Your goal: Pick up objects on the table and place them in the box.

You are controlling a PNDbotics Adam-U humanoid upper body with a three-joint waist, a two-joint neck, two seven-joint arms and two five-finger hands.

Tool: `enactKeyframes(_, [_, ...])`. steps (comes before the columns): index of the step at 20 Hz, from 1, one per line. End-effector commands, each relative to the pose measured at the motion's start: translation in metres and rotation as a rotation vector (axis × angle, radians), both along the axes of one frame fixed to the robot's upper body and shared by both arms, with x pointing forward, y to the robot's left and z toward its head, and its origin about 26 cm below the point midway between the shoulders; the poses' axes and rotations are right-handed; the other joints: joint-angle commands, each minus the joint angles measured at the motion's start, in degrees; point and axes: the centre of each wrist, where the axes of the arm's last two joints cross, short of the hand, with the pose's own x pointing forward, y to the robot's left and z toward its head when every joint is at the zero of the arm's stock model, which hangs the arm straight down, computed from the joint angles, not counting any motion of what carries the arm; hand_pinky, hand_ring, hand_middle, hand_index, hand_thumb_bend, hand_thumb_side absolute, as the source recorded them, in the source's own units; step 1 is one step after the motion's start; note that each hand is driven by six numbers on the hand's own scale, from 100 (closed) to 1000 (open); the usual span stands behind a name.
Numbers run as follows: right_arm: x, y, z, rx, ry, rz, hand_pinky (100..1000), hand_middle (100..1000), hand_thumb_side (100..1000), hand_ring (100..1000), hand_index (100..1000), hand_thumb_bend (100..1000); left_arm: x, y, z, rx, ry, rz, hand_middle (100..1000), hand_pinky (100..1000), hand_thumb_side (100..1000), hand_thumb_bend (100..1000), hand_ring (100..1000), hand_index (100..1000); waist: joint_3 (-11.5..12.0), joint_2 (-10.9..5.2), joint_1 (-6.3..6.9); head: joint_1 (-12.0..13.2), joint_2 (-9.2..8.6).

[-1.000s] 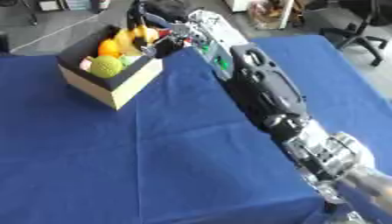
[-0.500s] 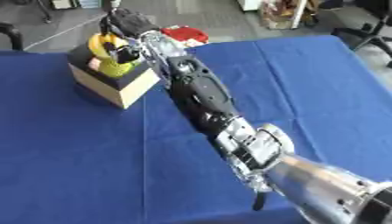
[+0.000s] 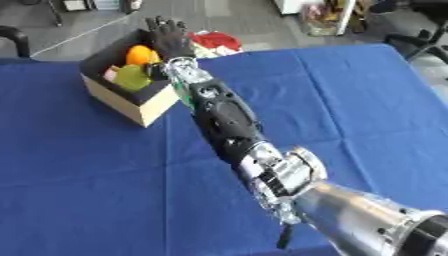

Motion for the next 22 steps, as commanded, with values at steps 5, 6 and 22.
enactKeyframes(5, [-0.002,-0.008,0.054,0.155,-0.143,0.131,863,784,100,757,940,217,0.001,0.003,0.010,0.009,-0.035,0.014,638,784,510,420,668,845,-1.9,-0.21,-0.74,2.1,-0.29])
enactKeyframes(6, [-0.005,-0.011,0.063,0.214,-0.159,0.179,849,735,100,715,922,135,0.000,0.004,0.009,0.009,-0.033,0.021,638,783,511,420,668,845,-2.5,-0.34,-0.91,3.0,0.03])
enactKeyframes(22, [-0.157,-0.082,0.021,0.930,-0.216,0.522,814,591,100,605,806,100,-0.004,0.023,0.003,0.018,-0.025,0.149,654,784,507,424,683,847,-13.5,0.39,-3.63,18.4,1.86])
